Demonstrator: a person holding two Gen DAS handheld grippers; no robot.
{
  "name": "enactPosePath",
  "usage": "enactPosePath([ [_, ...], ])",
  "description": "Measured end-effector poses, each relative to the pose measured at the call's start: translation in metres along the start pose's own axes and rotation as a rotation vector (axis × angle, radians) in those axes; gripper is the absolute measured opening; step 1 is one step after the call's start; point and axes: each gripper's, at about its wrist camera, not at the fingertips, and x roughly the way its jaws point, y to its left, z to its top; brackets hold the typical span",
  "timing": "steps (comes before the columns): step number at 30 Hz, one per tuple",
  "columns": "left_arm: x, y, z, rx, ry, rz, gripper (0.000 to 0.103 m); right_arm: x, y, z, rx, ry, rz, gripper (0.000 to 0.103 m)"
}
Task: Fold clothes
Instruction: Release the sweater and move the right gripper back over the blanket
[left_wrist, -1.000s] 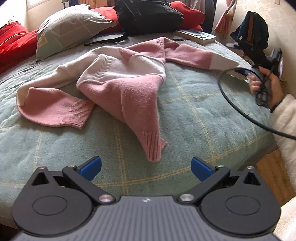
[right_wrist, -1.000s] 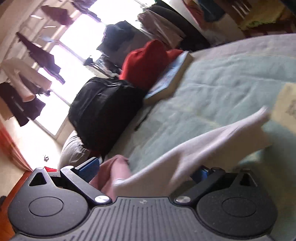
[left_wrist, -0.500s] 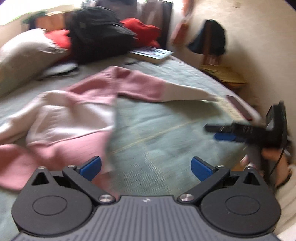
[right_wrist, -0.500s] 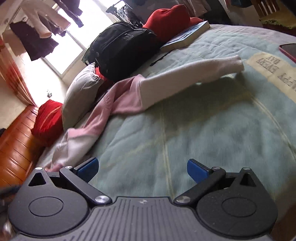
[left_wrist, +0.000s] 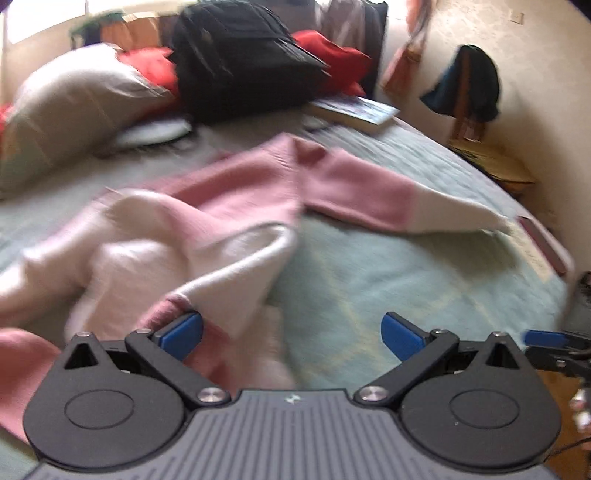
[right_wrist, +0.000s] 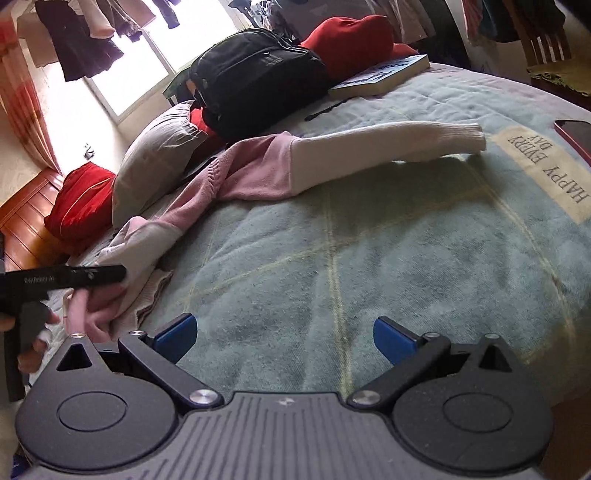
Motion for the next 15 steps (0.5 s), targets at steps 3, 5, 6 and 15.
enactPosePath([
  [3, 0.006, 0.027, 0.002, -0.023, 0.018, 0.045, 0.102, 0.008, 0.002, 0.0, 0.008, 0.014, 0.011, 0.103],
  [5, 0.009, 0.044, 0.001, -0.041, 0.02, 0.066, 0.102, 0.011, 0.005, -0.001, 0.003, 0.024, 0.018, 0.103],
  [6, 0.01, 0.052, -0.001, -0.052, 0.022, 0.072, 0.102, 0.013, 0.006, -0.002, -0.002, 0.029, 0.02, 0.103],
  [15, -0.001, 0.094, -0.022, -0.201, 0.054, 0.058, 0.102, 0.014, 0.025, 0.002, -0.074, 0.036, 0.076, 0.103],
])
